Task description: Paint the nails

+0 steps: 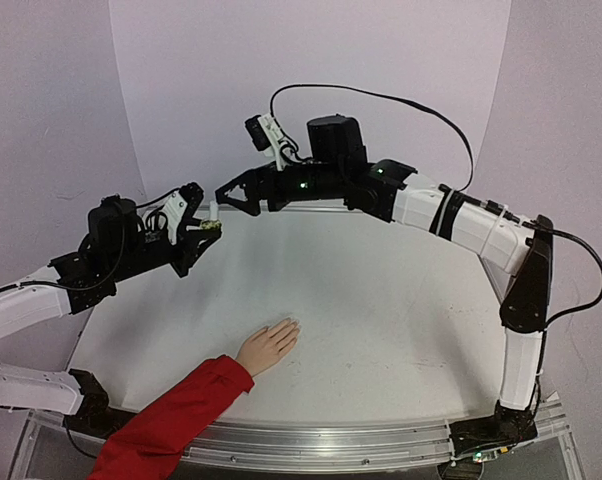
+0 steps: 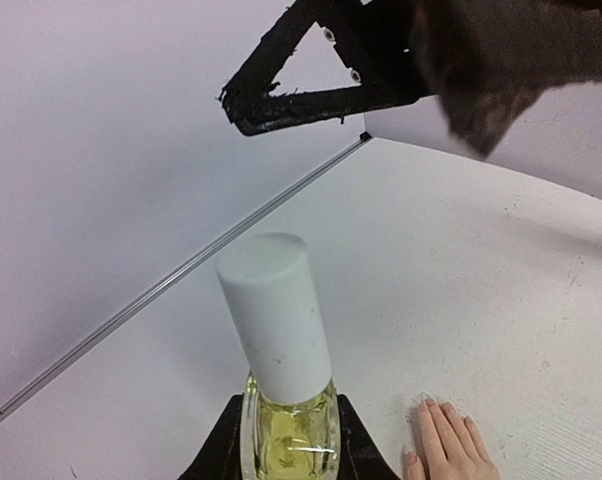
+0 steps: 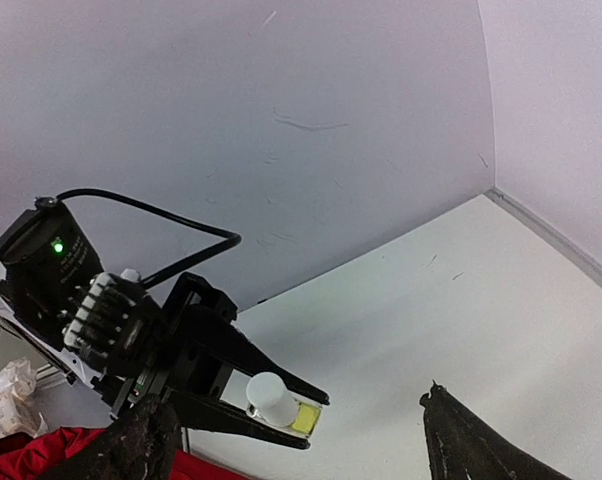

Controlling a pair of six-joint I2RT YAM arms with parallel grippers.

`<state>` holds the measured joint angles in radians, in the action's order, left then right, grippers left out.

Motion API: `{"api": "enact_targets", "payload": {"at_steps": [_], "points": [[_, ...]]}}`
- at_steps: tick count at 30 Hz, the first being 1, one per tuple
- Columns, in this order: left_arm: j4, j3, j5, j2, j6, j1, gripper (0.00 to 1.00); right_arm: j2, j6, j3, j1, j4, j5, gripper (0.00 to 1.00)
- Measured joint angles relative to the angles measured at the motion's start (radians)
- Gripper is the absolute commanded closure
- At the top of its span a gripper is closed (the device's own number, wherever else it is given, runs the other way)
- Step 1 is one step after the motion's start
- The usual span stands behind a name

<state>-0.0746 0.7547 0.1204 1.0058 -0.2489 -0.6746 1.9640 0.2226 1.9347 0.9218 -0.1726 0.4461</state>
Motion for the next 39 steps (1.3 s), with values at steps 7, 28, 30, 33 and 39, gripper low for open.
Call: {"api": "enact_targets", "payload": {"at_steps": [7, 28, 30, 33, 39], "points": [[0.026, 0.000, -0.024, 0.014, -0.037, -0.004, 1.00, 0.093, -0.020, 0.095, 0.007, 0.121, -0.002, 0.25], [0.051, 0.000, -0.050, 0.058, -0.068, -0.027, 1.00, 0.176, -0.044, 0.206, 0.017, 0.232, -0.007, 0.53], [0.051, 0.000, -0.053, 0.058, -0.068, -0.027, 1.00, 0.183, -0.045, 0.208, 0.017, 0.243, -0.003, 0.57], [0.052, 0.000, -0.056, 0.058, -0.068, -0.027, 1.00, 0.188, -0.050, 0.212, 0.017, 0.257, 0.006, 0.64], [0.060, 0.000, -0.063, 0.059, -0.069, -0.028, 1.00, 0.189, -0.052, 0.221, 0.017, 0.263, 0.025, 0.73]]}}
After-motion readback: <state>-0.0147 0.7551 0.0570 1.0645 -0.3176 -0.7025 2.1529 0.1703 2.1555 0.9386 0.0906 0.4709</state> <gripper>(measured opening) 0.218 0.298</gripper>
